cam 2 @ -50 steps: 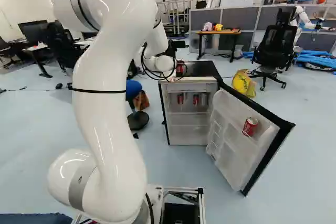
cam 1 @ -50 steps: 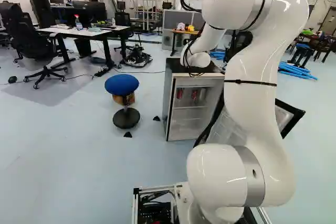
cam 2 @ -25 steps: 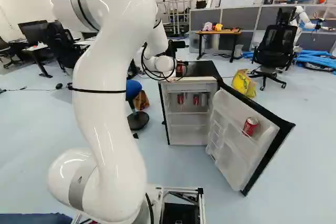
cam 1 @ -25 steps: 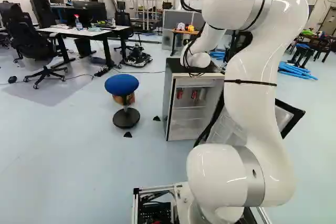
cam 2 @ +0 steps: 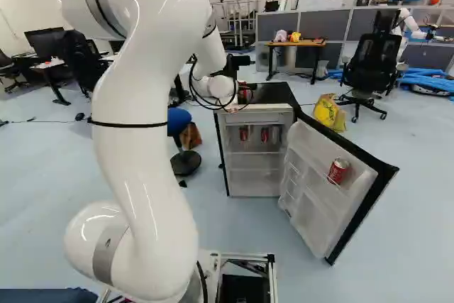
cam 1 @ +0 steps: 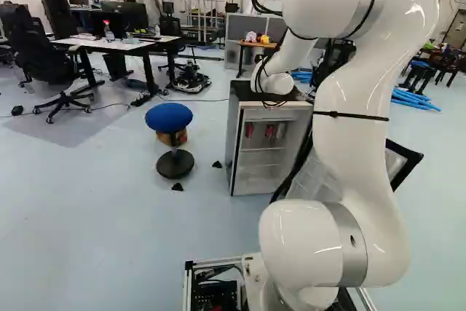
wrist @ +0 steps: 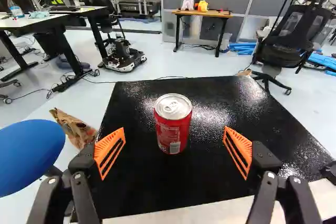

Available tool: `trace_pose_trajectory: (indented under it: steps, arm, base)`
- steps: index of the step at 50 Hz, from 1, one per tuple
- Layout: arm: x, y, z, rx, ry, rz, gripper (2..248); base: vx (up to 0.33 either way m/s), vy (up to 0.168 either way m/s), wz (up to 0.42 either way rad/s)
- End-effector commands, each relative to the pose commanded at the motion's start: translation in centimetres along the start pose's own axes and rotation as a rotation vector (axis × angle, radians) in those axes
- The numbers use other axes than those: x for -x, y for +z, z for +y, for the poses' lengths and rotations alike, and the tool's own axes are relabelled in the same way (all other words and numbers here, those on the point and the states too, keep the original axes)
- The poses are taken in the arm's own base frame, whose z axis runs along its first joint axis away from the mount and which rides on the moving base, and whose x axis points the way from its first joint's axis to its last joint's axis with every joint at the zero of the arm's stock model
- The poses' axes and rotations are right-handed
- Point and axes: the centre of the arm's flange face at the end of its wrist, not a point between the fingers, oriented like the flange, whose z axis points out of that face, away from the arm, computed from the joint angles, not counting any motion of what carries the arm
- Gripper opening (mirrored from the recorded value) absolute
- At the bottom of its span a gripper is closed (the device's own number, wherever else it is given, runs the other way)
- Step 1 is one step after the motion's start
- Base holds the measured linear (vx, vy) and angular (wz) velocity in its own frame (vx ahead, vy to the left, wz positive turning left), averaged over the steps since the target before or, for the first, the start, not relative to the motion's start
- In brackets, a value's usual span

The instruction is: Grab a drink from the fridge

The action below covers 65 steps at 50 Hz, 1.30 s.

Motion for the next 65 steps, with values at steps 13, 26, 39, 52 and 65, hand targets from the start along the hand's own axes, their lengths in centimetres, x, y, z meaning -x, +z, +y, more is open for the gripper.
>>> trace_pose_trajectory:
  steps: [13,26,39,52,65]
  arm:
    - [0.8,-2.4,0.5,0.008,0.004,-0.036,247]
    - [1.9,-4.7,1.4,0.017,-0.001,-0.097,247]
    - [1.7,-7.5,2.7,0.04,0.007,-0.099,247]
    - [1.2,-10.3,4.0,0.068,0.018,-0.083,247]
    - [0.8,-13.0,5.4,0.099,0.029,-0.08,247]
  base:
    - [0.0,0.0,0.0]
    - [0.0,0.0,0.0]
    - [0.0,0.0,0.0]
    - [0.0,0.0,0.0]
    - [0.0,0.0,0.0]
